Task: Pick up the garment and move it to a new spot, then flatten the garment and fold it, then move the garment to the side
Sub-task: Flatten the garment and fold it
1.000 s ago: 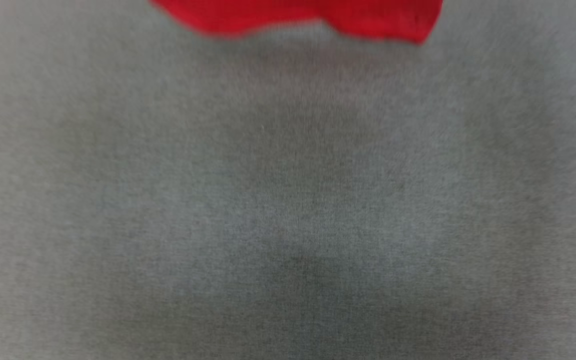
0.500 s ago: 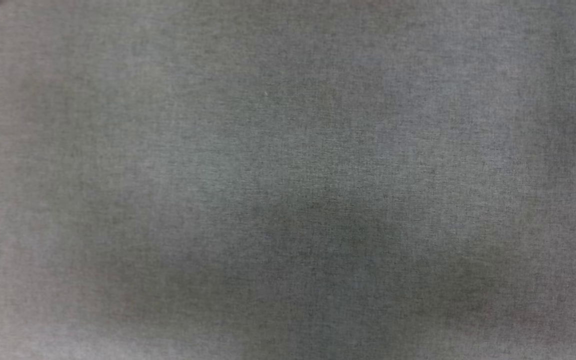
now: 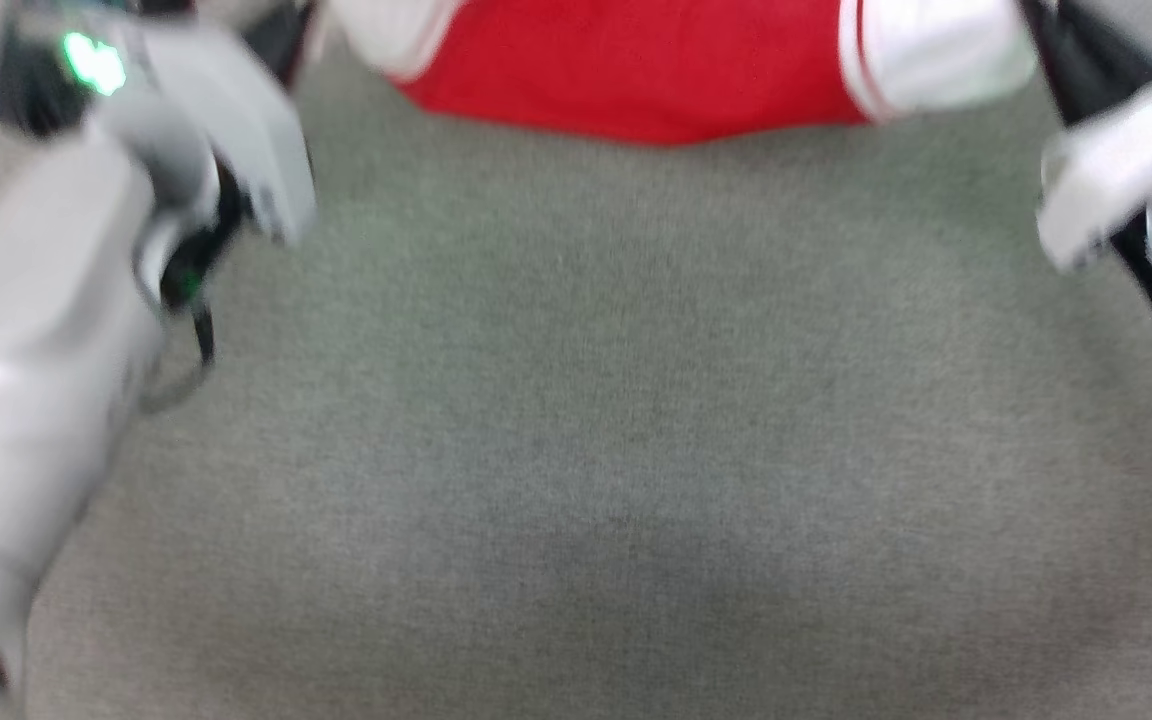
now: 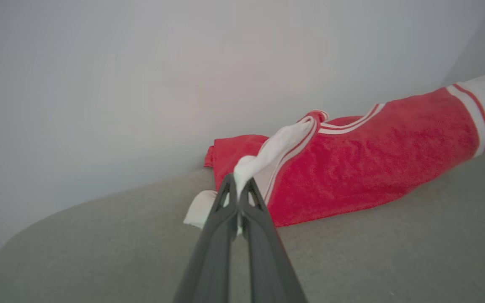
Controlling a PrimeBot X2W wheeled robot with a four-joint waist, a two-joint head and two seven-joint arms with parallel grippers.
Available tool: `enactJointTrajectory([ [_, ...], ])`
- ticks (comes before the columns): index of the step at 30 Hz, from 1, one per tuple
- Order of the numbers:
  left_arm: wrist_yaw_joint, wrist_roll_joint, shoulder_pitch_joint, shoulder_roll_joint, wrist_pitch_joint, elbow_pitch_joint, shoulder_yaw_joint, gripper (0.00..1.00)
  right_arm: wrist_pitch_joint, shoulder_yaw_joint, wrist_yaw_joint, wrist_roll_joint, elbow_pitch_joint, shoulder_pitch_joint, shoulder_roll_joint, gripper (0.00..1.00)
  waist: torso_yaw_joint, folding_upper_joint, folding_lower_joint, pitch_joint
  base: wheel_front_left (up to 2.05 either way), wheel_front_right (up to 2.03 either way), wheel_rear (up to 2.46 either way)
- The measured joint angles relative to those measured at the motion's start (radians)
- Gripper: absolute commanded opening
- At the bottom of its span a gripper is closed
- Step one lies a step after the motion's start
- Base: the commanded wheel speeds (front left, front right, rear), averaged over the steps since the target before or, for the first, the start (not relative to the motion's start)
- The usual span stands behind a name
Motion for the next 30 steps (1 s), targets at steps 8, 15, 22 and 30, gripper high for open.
enactJointTrajectory([
  [8, 0.000, -0.132, 0.261, 0.198, 0.077, -0.276, -0.074, 0.00, -0.003, 0.139, 0.000, 0.111, -0.270, 0.262, -0.231, 0.00, -0.003, 0.0000, 0.0000, -0.136, 0.00, 0.00, 0.00],
  [15, 0.102, -0.204, 0.506, 0.365, 0.075, -0.474, -0.074, 0.00, 0.017, 0.188, 0.000, 0.126, -0.392, 0.475, -0.350, 0.00, -0.011, 0.0001, 0.0000, -0.223, 0.00, 0.00, 0.00],
  [22, 0.242, -0.257, 0.708, 0.463, 0.029, -0.593, -0.075, 0.00, 0.082, 0.188, 0.000, 0.188, -0.473, 0.657, -0.421, 0.00, -0.020, 0.0001, 0.0000, -0.255, 0.00, 0.00, 0.00],
  [30, 0.353, -0.324, 0.855, 0.532, 0.035, -0.659, -0.084, 0.00, 0.202, 0.230, 0.000, 0.331, -0.611, 0.804, -0.505, 0.00, -0.025, 0.0000, 0.0000, -0.246, 0.00, 0.00, 0.00],
])
